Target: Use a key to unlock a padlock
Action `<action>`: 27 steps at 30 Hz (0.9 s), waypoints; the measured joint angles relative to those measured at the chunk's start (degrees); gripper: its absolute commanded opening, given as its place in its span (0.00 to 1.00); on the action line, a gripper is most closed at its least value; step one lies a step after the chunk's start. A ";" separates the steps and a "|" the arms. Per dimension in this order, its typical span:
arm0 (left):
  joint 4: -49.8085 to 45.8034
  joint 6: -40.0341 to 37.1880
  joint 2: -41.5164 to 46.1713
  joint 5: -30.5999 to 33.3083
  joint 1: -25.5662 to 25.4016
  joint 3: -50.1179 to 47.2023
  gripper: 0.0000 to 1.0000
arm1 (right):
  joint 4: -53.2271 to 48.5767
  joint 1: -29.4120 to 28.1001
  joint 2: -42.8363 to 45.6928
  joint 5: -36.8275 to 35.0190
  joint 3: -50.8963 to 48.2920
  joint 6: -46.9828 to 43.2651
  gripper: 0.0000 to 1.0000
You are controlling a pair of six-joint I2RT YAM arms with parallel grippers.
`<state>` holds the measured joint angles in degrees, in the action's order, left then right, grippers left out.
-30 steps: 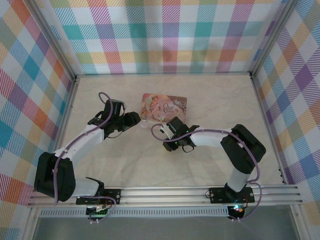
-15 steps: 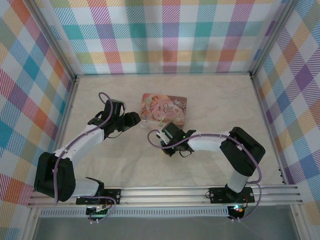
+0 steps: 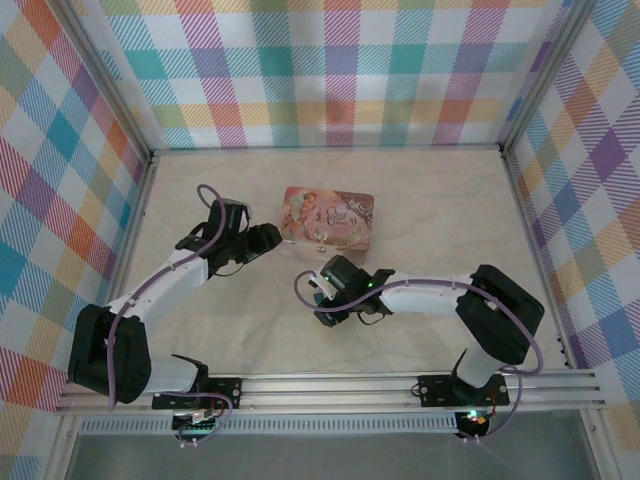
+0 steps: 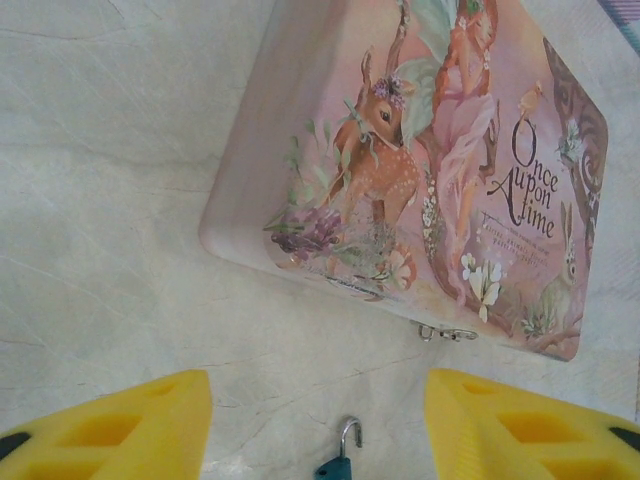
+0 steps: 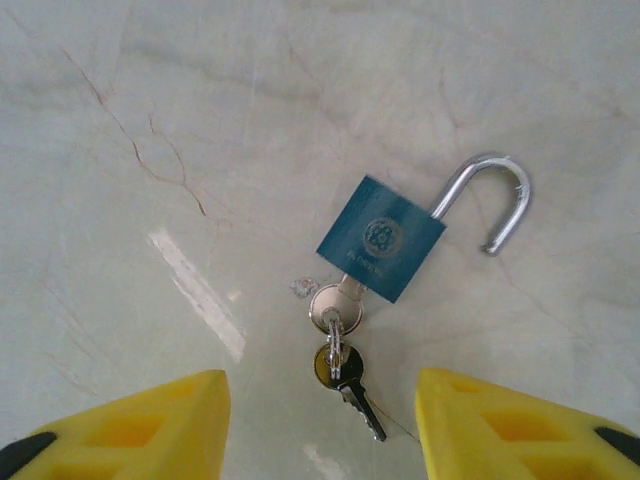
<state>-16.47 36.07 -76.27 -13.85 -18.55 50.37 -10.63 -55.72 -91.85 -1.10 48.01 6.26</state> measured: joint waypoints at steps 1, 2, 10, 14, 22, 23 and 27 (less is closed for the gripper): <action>-0.09 -0.04 0.07 0.11 0.00 0.00 0.63 | -0.07 0.07 1.07 -0.28 0.00 0.17 0.58; -0.24 -0.22 0.20 0.28 0.00 0.00 0.65 | -0.20 0.22 2.14 -0.48 0.00 0.28 0.59; -4.52 -1.99 4.15 3.43 0.00 0.15 1.00 | -1.49 3.10 12.46 -1.90 -0.04 1.60 1.00; -7.23 -3.61 6.36 6.99 0.00 0.50 1.00 | -1.68 6.64 18.29 -2.58 -0.76 2.58 1.00; -8.17 -6.45 13.44 21.18 0.00 -1.22 1.00 | -2.89 18.53 28.92 -8.72 -3.06 8.41 1.00; -7.37 -7.28 14.64 22.86 0.00 -2.25 1.00 | -3.19 19.76 29.24 -10.10 -3.10 9.09 1.00; -1.49 -13.25 18.08 31.04 0.00 -8.44 1.00 | -1.86 24.44 30.53 -20.20 -6.01 11.08 1.00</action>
<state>-17.96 22.83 -58.19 17.19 -18.55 41.93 -12.49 -31.29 -61.32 -21.30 42.00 17.34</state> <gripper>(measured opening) 0.999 0.997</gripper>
